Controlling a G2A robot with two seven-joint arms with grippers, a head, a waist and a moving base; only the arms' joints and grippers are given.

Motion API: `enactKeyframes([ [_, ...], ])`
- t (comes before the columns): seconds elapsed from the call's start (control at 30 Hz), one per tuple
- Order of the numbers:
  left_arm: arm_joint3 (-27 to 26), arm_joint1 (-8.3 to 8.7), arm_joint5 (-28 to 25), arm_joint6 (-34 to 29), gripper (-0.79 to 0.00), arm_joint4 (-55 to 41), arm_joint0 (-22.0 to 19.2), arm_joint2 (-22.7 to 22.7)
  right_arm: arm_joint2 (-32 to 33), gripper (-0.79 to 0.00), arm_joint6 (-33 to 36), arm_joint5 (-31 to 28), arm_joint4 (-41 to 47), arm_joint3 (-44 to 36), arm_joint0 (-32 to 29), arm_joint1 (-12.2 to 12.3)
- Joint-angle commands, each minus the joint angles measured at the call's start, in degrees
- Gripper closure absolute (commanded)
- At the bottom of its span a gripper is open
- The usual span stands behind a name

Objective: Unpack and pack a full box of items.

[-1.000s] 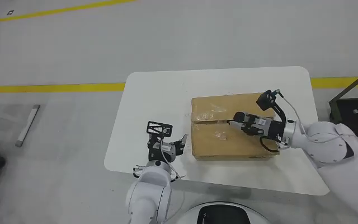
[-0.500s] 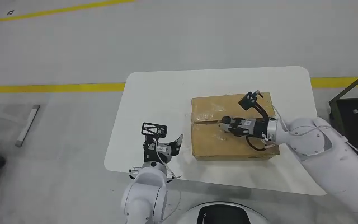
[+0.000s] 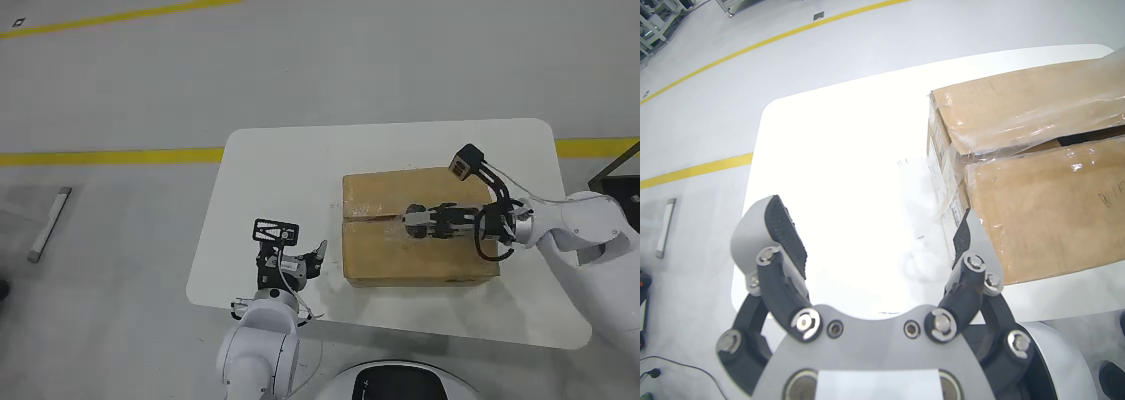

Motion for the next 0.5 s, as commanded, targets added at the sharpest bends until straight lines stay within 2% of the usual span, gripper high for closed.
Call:
enactKeyframes([
  [0.0, 0.0, 0.00, 0.0, 0.0, -0.785, 0.0, 0.0, 0.0, 0.2, 0.000, 0.8, 4.5, 9.0, 0.9, 0.0, -0.2],
  [0.1, 0.0, 0.00, 0.0, 0.0, -0.785, 0.0, 0.0, 0.0, 0.0, 0.000, 0.4, 9.8, 17.4, 2.3, 0.1, -0.6],
  [0.2, 0.0, 0.00, 0.0, 0.0, -0.785, 0.0, 0.0, 0.0, 0.1, 0.000, -2.6, 13.6, 21.2, 3.9, 0.1, -0.9],
  [0.47, 0.0, 0.00, 0.0, 0.0, -0.785, 0.0, 0.0, 0.0, 0.1, 0.000, -2.6, 13.6, 21.2, 3.9, 0.1, -0.9],
])
